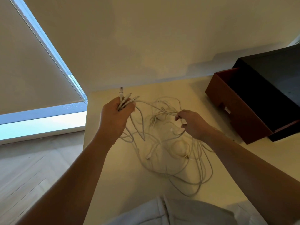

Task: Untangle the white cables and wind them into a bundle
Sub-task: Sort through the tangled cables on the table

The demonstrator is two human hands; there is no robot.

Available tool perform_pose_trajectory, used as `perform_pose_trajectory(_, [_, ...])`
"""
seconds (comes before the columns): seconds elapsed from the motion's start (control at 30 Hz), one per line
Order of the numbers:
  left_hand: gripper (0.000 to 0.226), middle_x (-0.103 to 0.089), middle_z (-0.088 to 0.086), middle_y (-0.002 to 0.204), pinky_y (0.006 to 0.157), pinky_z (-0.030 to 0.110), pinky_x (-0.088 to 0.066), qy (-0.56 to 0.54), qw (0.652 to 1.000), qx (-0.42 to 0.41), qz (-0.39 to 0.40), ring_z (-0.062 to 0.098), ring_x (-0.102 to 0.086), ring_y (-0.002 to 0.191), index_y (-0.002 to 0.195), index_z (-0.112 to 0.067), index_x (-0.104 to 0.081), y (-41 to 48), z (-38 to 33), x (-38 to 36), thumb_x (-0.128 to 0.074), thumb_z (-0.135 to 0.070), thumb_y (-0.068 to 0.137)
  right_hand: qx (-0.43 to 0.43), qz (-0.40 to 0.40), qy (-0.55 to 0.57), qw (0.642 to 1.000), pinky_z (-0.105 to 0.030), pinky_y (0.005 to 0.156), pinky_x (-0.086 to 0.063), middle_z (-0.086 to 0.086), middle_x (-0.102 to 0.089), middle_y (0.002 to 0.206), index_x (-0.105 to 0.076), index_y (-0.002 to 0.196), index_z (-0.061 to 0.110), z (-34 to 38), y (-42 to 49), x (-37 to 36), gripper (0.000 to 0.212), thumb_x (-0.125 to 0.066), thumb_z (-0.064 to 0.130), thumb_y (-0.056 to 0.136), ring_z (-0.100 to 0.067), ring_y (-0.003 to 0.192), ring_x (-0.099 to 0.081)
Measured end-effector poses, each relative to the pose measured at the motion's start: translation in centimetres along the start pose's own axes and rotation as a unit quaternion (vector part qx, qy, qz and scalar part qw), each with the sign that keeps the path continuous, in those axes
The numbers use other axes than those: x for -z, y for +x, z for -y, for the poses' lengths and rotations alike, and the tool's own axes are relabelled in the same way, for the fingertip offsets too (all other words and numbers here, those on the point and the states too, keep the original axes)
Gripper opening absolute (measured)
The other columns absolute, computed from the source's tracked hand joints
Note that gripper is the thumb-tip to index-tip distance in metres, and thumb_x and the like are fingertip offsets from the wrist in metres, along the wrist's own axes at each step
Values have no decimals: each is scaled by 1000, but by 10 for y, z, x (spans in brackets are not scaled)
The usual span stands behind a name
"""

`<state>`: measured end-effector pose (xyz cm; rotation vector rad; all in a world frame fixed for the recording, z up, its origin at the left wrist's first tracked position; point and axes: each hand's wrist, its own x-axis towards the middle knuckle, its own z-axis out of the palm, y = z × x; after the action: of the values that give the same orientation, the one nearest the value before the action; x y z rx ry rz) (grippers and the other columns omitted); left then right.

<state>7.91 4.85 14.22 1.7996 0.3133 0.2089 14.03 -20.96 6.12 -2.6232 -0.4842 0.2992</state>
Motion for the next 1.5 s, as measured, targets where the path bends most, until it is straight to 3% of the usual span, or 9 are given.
perform_pose_trajectory(0.17, [22, -58, -10, 59, 56, 20, -35, 33, 999, -15, -9, 3, -43, 53, 67, -25, -63, 6, -6, 17, -66, -20, 88, -25, 3, 6, 1000, -12, 77, -25, -10, -59, 120, -62, 119, 7, -20, -4, 0, 39, -68, 0, 82, -25, 113, -53])
perform_pose_trajectory(0.27, [23, -56, -18, 50, 54, 19, -33, 41, 999, -2, -10, 0, -42, 46, 66, -25, -62, 3, -3, 14, -65, -21, 88, -29, -97, 46, 994, -14, 78, -29, -9, -52, 112, -64, 114, 5, -17, -6, -4, 40, -71, -4, 76, -23, 100, -51])
perform_pose_trajectory(0.37, [22, -58, -16, 54, 54, 23, -32, 35, 999, 8, -15, 2, -40, 46, 67, -23, -61, 3, -1, 14, -65, -22, 89, -30, -170, 35, 984, -29, 84, -39, -4, -42, 106, -65, 112, 13, -21, -11, -14, 42, -76, 1, 73, -25, 95, -48])
perform_pose_trajectory(0.5, [21, -58, -6, 63, 54, 26, -33, 29, 999, 23, -11, 4, -39, 47, 67, -23, -61, 5, 0, 13, -65, -21, 88, -69, -118, 77, 988, -27, 82, -39, -1, -38, 111, -63, 117, 22, -17, -14, -20, 39, -75, 17, 80, -19, 94, -48])
perform_pose_trajectory(0.77, [20, -57, -15, 52, 54, 17, -36, -2, 1000, -3, -13, -2, -46, 47, 70, -23, -61, 5, -5, 11, -63, -16, 89, -105, -53, -68, 991, -28, 76, -38, -7, -46, 110, -65, 118, 19, -21, 1, -26, 29, -63, 16, 89, -27, 102, -53])
perform_pose_trajectory(1.03, [22, -54, -12, 55, 50, 8, -35, -23, 999, -17, -44, 0, -45, 47, 70, -17, -58, 1, 1, 13, -61, -9, 90, -130, -77, -65, 986, -28, 69, -37, -7, -50, 98, -69, 114, 19, -28, 19, -15, 24, -58, 19, 93, -29, 92, -56])
perform_pose_trajectory(1.27, [17, -55, -3, 64, 55, 24, -34, 38, 998, 20, -42, 0, -40, 47, 82, -6, -64, 10, 8, 19, -62, -21, 90, -123, -136, 25, 983, -24, 69, -32, -7, -47, 91, -72, 98, 2, -31, 32, 3, 14, -64, 8, 88, -24, 85, -53])
perform_pose_trajectory(1.37, [21, -58, 0, 68, 60, 25, -35, 64, 997, 38, -29, 6, -47, 60, 83, -3, -64, 9, 14, 17, -62, -23, 90, -108, -151, 61, 981, -33, 77, -41, -9, -51, 93, -71, 97, 1, -30, 35, 17, 13, -63, 8, 89, -26, 88, -54])
perform_pose_trajectory(1.5, [22, -57, 14, 73, 64, 30, -36, 75, 996, 48, -11, 17, -47, 70, 81, -3, -64, 9, 16, 10, -62, -24, 89, -95, -157, 68, 981, -29, 74, -35, -8, -55, 95, -68, 98, 3, -28, 33, 35, 14, -58, 11, 94, -18, 84, -49])
